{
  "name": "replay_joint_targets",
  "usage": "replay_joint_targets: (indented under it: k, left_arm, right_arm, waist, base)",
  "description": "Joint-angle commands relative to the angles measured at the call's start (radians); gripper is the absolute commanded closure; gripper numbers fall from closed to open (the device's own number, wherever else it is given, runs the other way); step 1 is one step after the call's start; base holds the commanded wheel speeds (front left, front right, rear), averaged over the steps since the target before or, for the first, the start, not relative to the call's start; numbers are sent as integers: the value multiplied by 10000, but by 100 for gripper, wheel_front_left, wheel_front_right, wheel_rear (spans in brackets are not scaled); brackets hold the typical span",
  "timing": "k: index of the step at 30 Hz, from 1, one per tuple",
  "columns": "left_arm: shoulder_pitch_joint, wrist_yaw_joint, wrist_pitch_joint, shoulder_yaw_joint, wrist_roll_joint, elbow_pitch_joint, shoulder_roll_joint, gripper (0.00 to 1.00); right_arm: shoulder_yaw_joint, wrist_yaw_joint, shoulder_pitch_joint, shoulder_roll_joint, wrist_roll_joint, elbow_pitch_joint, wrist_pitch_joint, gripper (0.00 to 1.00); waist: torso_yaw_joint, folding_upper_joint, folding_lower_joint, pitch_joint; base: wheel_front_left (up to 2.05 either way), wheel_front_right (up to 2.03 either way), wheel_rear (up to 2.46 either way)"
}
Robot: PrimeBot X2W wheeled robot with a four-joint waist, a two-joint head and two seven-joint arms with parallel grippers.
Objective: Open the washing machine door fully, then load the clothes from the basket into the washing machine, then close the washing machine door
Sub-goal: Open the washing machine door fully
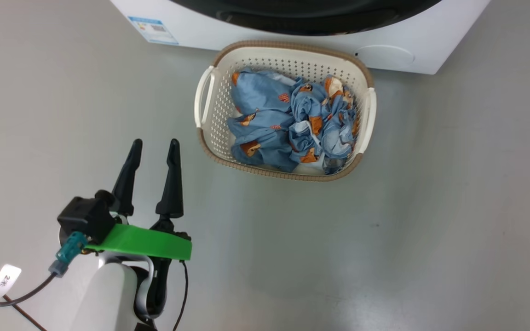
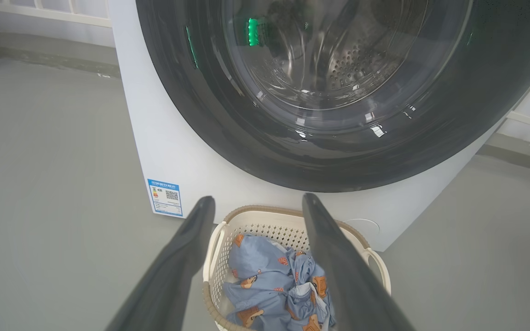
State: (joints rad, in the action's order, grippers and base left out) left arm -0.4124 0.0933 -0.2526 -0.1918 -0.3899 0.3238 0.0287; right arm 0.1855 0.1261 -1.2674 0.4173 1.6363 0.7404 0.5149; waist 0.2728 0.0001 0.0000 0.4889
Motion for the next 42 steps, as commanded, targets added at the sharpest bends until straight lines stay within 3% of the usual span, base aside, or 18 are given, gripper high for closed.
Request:
replay_joint_targets:
  k: [1,18,31,42]
  left_arm:
    - [-170,-111,-92,206,-131,-320,217,0]
    - [-213,-334,-92,-112,-570,-313,216,0]
    - [418,-141,-92,476,92,57,216,0]
    - [1003,-65,-92,768,364,297,216,0]
  right_arm:
    - [129,46,-357,-77,-51,-112,188,100]
    - [574,46,-1222,-401,-253,709,909,100]
    - [701,46,306,-782,171,826,1800,100]
    - [752,46,2000,-1091,493,563,2394,100]
  waist:
    - [185,-1,0,205]
    - [542,-1,0,348]
    - [235,-1,0,-776]
    - [649,-1,0,-2049]
  base:
    - [0,0,0]
    - [0,0,0]
    - [0,0,0]
    - [0,0,0]
